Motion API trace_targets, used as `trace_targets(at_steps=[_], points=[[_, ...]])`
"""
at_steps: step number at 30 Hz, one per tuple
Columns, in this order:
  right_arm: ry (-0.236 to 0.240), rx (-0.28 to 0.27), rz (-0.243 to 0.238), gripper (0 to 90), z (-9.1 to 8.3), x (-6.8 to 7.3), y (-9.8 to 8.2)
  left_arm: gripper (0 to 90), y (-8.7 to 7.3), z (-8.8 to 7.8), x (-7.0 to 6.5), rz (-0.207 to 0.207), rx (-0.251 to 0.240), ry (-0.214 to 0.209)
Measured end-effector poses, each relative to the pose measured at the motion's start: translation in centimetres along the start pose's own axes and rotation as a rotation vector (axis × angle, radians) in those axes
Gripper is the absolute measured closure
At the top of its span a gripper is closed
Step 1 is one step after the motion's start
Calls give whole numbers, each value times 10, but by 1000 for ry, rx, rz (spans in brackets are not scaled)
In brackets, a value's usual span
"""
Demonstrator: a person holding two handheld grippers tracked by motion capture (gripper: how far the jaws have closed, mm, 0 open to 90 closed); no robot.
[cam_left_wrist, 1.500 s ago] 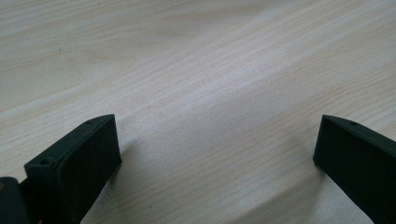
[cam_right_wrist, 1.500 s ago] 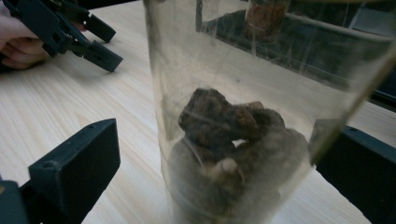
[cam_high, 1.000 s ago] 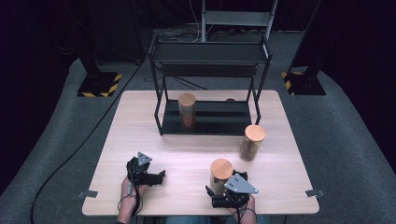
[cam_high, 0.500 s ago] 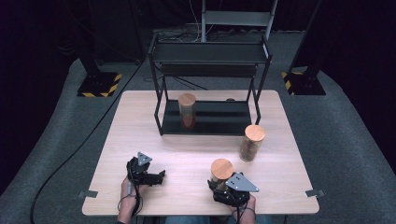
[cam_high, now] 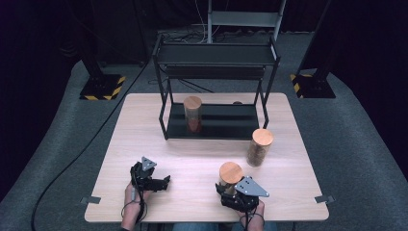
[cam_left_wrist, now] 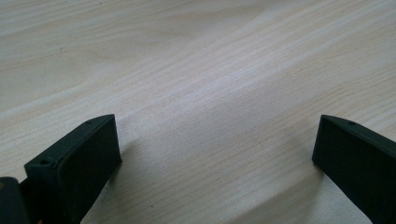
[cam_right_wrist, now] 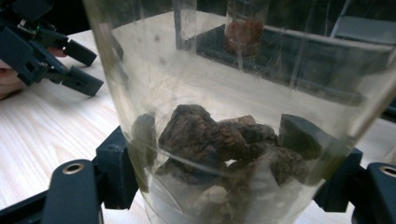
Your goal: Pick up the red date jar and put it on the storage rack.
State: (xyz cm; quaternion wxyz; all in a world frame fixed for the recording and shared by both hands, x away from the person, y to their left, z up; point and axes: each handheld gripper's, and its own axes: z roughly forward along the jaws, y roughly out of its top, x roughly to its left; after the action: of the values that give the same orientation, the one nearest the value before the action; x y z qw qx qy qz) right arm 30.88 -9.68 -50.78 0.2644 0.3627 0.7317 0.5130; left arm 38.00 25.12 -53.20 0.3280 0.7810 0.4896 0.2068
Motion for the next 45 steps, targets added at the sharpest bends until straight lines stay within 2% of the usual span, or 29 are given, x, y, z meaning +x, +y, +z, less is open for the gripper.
trace_targets(at_steps=[20, 45], points=[[-13, 12, -46, 247, 3, -1, 19, 1, 0, 0, 0, 0, 0, 0], [-29, 20, -55, 247, 15, -10, 32, 1, 0, 0, 0, -2, 0, 2]])
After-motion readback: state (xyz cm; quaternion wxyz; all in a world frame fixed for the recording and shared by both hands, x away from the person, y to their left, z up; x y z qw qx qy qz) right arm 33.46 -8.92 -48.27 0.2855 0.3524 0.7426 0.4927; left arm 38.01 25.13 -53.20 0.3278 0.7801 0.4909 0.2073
